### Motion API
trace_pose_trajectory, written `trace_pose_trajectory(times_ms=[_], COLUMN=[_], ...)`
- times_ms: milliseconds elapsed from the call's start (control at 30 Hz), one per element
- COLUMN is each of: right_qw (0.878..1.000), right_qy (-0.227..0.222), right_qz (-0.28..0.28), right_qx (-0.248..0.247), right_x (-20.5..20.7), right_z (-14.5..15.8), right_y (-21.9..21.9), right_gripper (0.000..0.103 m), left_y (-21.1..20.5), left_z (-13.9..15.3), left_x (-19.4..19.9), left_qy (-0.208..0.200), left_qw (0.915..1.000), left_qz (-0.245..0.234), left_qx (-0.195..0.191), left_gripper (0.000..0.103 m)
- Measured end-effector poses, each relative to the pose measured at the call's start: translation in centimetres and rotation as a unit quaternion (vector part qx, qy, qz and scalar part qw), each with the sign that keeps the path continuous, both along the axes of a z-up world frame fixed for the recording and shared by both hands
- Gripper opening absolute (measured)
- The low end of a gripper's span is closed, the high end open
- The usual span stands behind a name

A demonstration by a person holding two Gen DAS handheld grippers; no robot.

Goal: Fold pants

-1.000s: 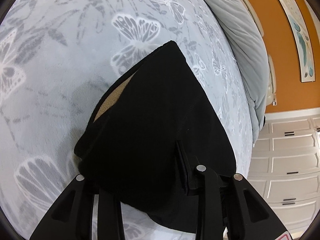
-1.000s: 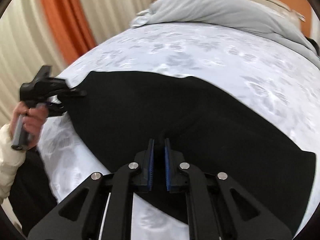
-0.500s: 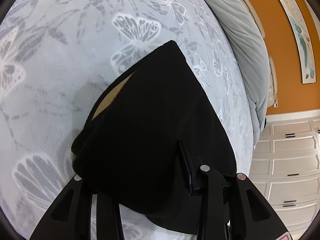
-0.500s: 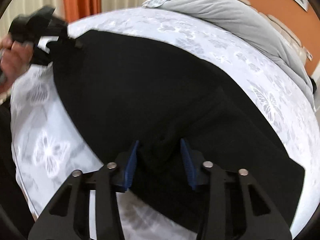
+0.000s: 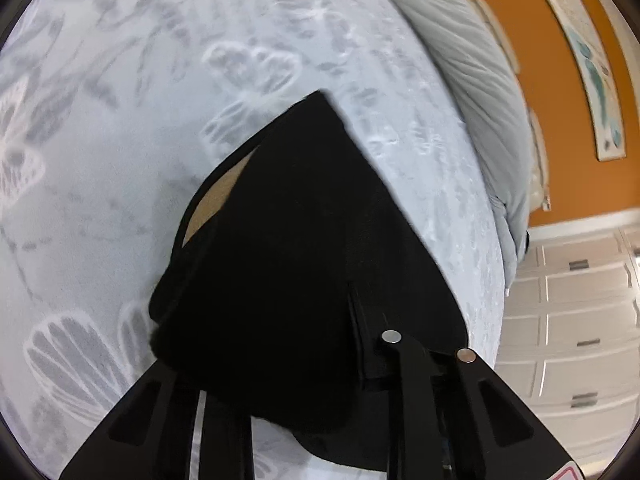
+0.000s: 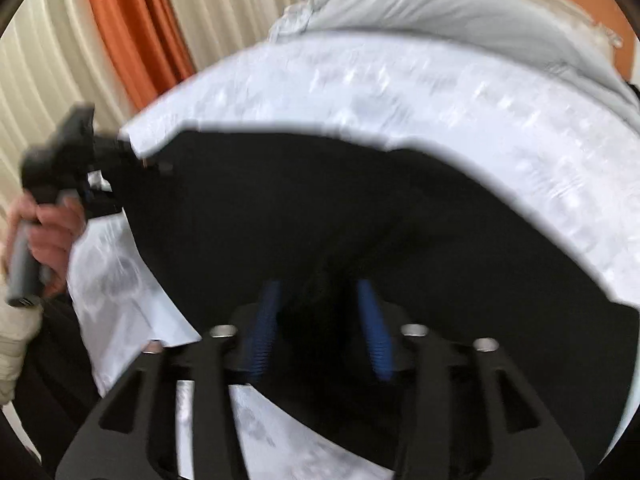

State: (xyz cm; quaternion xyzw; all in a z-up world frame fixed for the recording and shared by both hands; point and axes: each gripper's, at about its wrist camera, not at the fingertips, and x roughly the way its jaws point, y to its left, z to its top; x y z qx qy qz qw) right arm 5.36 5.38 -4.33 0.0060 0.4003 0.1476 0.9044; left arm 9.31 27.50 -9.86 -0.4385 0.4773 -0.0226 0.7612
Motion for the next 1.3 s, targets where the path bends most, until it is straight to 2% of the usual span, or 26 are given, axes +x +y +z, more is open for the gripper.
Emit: trace_pose_trajectory(times_ms=[33,67,100,167,267,300,333,400,433,500,567,600,667,733,767,800,867,933,967,1000,1033,1067,1100,1167,1233,1300], right_qw=[1.0,0.998,0.997,0.991,0.982,0.978,0.976,0.972,0.969,0.965,0.966,0.968,0.971,0.97,0.969,0.967,0.967,0.97,0.973,0.977,0.978,0.978,0.979,0.987,0.99,0.991], right_qy=[-0.018,-0.034,-0.041,-0.051,-0.05,-0.051,-0.048,-0.038,-0.027,0.0,0.017,0.025,0.042,0.071,0.089,0.105,0.127,0.129,0.117,0.104,0.1,0.095,0.074,0.006,-0.057,-0.086], right_qz=[-0.018,-0.042,-0.061,-0.121,-0.174,-0.19,-0.201,-0.22,-0.228,-0.23,-0.214,-0.201,-0.178,-0.166,-0.166,-0.167,-0.17,-0.169,-0.17,-0.165,-0.16,-0.15,-0.134,-0.094,-0.073,-0.091], right_qx=[0.004,0.008,0.011,0.029,0.062,0.07,0.074,0.08,0.09,0.122,0.145,0.151,0.153,0.16,0.162,0.16,0.139,0.117,0.099,0.085,0.087,0.11,0.134,0.133,0.108,0.056], right_x=[-0.8,-1.3,-1.5,-2.2,-2.8,-3.0,-3.1,-3.3,-3.3,-3.9,-3.8,-3.7,-3.4,-2.8,-2.4,-2.2,-1.6,-1.1,-0.9,-0.7,-0.4,-0.2,-0.2,-0.9,-2.5,-3.4], right_z=[0.9,1.8,2.2,3.1,3.8,3.9,3.9,3.7,3.2,2.4,1.9,1.5,0.8,-0.4,-1.3,-2.0,-3.3,-4.3,-4.5,-4.5,-4.2,-3.6,-1.7,3.5,8.2,9.7], right_y=[-1.2,-2.9,-4.3,-8.1,-12.3,-13.6,-14.5,-16.2,-17.0,-18.6,-18.4,-18.1,-17.3,-16.5,-15.9,-15.4,-14.1,-12.8,-12.1,-11.3,-10.8,-10.6,-10.1,-8.9,-8.3,-9.4], right_gripper=[0.078,0.082,0.082,0.082,0.082,0.082,0.083,0.083,0.083,0.084,0.084,0.084,0.088,0.088,0.088,0.088,0.088,0.09,0.086,0.074,0.048,0.032,0.029,0.023,0.022,0.022], left_y=[-0.4,-1.1,-2.3,-5.0,-12.0,-15.7,-18.5,-24.5,-27.2,-29.5,-29.6,-28.8,-26.6,-23.3,-22.3,-20.7,-18.2,-15.9,-15.0,-13.9,-13.1,-12.5,-12.0,-10.6,-9.4,-9.3], left_z=[0.8,1.8,3.4,6.3,11.5,12.8,13.0,11.4,9.4,6.6,4.9,5.0,6.6,9.6,10.4,11.5,12.6,12.6,12.5,12.2,11.8,11.6,11.3,11.1,11.0,10.9], left_x=[0.0,0.0,-0.1,-0.3,-2.0,-3.0,-3.5,-4.3,-4.3,-4.3,-4.2,-4.3,-4.7,-5.3,-5.5,-5.7,-5.2,-4.6,-4.2,-3.8,-3.3,-3.2,-2.8,-2.9,-3.9,-4.5], left_qy=[-0.013,-0.03,-0.056,-0.102,-0.194,-0.222,-0.232,-0.225,-0.206,-0.164,-0.119,-0.122,-0.149,-0.219,-0.236,-0.262,-0.278,-0.27,-0.262,-0.249,-0.237,-0.227,-0.213,-0.201,-0.201,-0.204], left_qw=[0.9998,0.999,0.9967,0.9909,0.9686,0.9548,0.9453,0.9267,0.9197,0.9151,0.9194,0.9227,0.929,0.9308,0.931,0.9309,0.9314,0.9364,0.9401,0.9453,0.9497,0.9537,0.9583,0.9622,0.9636,0.9614], left_qz=[-0.006,-0.014,-0.026,-0.052,-0.138,-0.183,-0.217,-0.293,-0.322,-0.35,-0.363,-0.359,-0.333,-0.282,-0.265,-0.232,-0.182,-0.146,-0.129,-0.112,-0.103,-0.094,-0.084,-0.071,-0.059,-0.059], left_qx=[0.013,0.03,0.052,0.071,0.071,0.073,0.074,0.07,0.089,0.114,0.092,0.069,0.065,0.078,0.086,0.105,0.148,0.17,0.176,0.179,0.177,0.174,0.171,0.169,0.166,0.175], left_gripper=[0.018,0.017,0.016,0.016,0.016,0.02,0.023,0.061,0.062,0.062,0.062,0.065,0.075,0.083,0.087,0.087,0.087,0.087,0.087,0.087,0.087,0.087,0.087,0.087,0.087,0.087])
